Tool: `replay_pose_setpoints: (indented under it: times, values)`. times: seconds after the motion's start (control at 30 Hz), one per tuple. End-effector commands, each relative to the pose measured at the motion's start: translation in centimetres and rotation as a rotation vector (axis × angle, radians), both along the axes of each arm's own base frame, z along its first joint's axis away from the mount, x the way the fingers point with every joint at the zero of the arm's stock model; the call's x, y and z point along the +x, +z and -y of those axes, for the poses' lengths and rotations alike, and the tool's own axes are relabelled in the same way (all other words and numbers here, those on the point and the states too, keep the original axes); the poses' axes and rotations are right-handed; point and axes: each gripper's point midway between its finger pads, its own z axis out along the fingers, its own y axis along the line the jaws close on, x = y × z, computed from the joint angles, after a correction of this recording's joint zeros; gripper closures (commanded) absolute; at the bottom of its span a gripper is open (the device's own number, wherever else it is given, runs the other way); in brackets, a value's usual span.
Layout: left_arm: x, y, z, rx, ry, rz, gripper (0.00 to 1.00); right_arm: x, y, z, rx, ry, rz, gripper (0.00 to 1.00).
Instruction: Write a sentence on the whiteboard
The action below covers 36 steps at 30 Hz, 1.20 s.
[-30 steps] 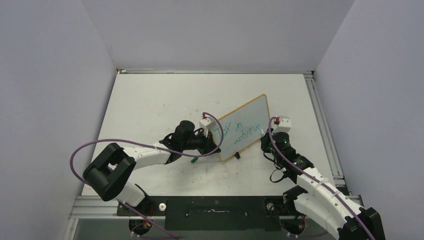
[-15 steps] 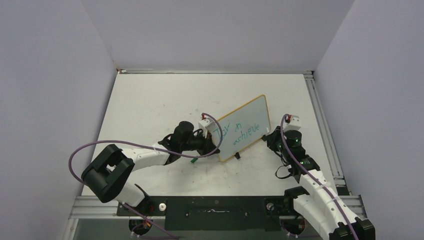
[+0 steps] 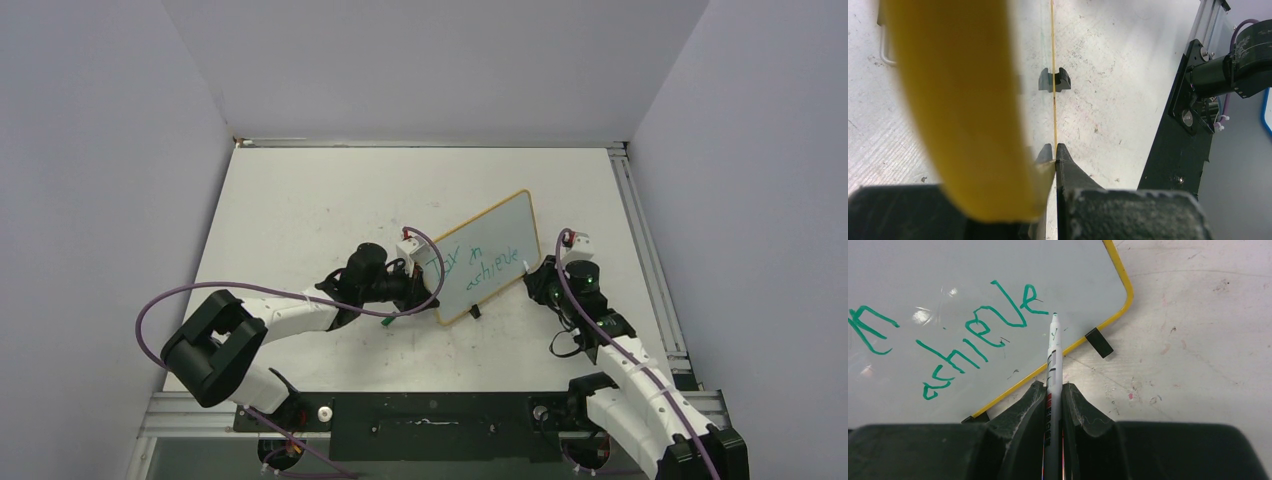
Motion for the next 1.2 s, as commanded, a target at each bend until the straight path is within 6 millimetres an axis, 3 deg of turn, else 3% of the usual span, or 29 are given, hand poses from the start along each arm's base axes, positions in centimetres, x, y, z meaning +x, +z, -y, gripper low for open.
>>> replay_pose_setpoints:
  times: [0.0, 0.23, 0.7, 1.17]
  values:
    - [-1.3, 1.0, 0.2, -0.031, -0.051, -0.011, 1.00, 1.3, 1.4, -0.2, 0.017, 0.006, 0.070, 0.95]
    - [-1.2, 0.9, 0.2, -0.031, -0.051, -0.012, 1.00, 2.6, 2.7, -0.4, 0.017, 0.011, 0.130, 0.95]
    - [-1.2, 1.0, 0.3, -0.030, -0.050, -0.011, 1.00, 3.9, 3.6, -0.8, 0.011, 0.031, 0.169, 0.95]
    - [-1.0, 1.2, 0.4, -0.032, -0.048, -0.010, 1.00, 2.9, 1.6, -0.3, 0.012, -0.003, 0.092, 0.95]
